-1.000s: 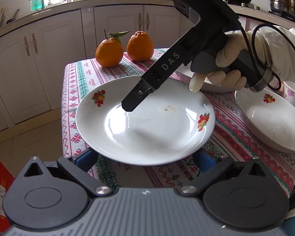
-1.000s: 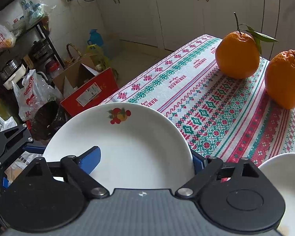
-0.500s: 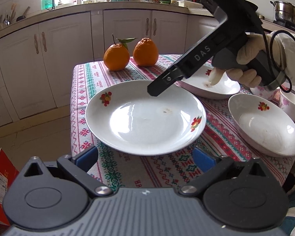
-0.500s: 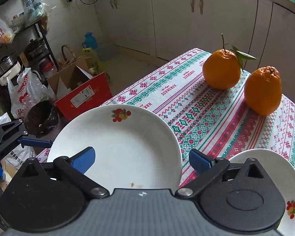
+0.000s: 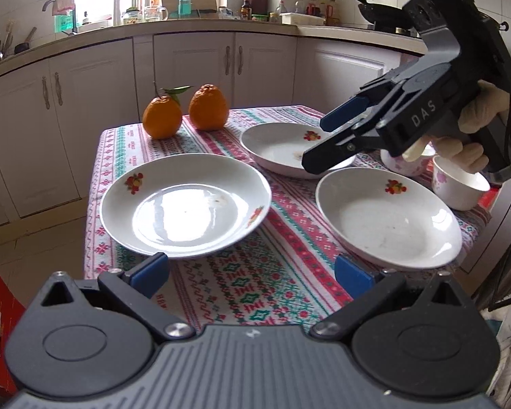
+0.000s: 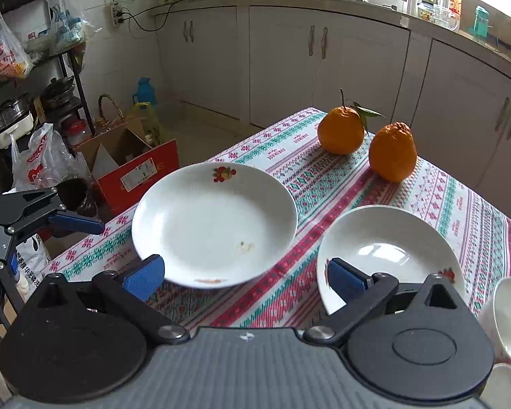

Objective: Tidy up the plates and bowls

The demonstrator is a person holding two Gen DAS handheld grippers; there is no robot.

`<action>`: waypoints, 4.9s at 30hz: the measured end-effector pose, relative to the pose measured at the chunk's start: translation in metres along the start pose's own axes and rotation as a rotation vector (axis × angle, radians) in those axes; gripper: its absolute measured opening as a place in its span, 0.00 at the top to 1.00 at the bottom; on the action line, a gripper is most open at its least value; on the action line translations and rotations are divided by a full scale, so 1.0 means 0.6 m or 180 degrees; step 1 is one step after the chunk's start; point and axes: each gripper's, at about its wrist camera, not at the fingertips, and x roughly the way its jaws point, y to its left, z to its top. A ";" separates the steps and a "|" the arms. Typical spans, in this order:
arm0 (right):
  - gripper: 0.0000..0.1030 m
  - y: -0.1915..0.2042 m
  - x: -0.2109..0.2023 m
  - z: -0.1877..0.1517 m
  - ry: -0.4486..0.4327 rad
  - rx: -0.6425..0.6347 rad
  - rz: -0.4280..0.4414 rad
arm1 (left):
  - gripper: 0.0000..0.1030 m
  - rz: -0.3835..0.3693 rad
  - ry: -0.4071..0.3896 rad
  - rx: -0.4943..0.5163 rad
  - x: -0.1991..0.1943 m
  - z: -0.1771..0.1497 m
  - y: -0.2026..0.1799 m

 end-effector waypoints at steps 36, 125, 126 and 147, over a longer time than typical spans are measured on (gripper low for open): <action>0.00 -0.095 -0.079 -0.173 0.0314 0.0861 -0.0342 | 0.01 -0.0742 0.0313 0.0629 0.107 -0.019 -0.158; 0.15 -0.121 0.013 -0.039 0.0503 0.0650 0.0607 | 0.07 -0.0528 0.0204 0.0481 0.045 0.015 -0.086; 0.15 -0.116 0.018 -0.031 0.0495 0.0624 0.0628 | 0.07 -0.0495 0.0201 0.0465 0.042 0.016 -0.078; 0.15 -0.055 0.171 0.110 0.0488 0.0219 0.0921 | 0.07 -0.0014 0.0228 0.0113 0.033 0.019 0.063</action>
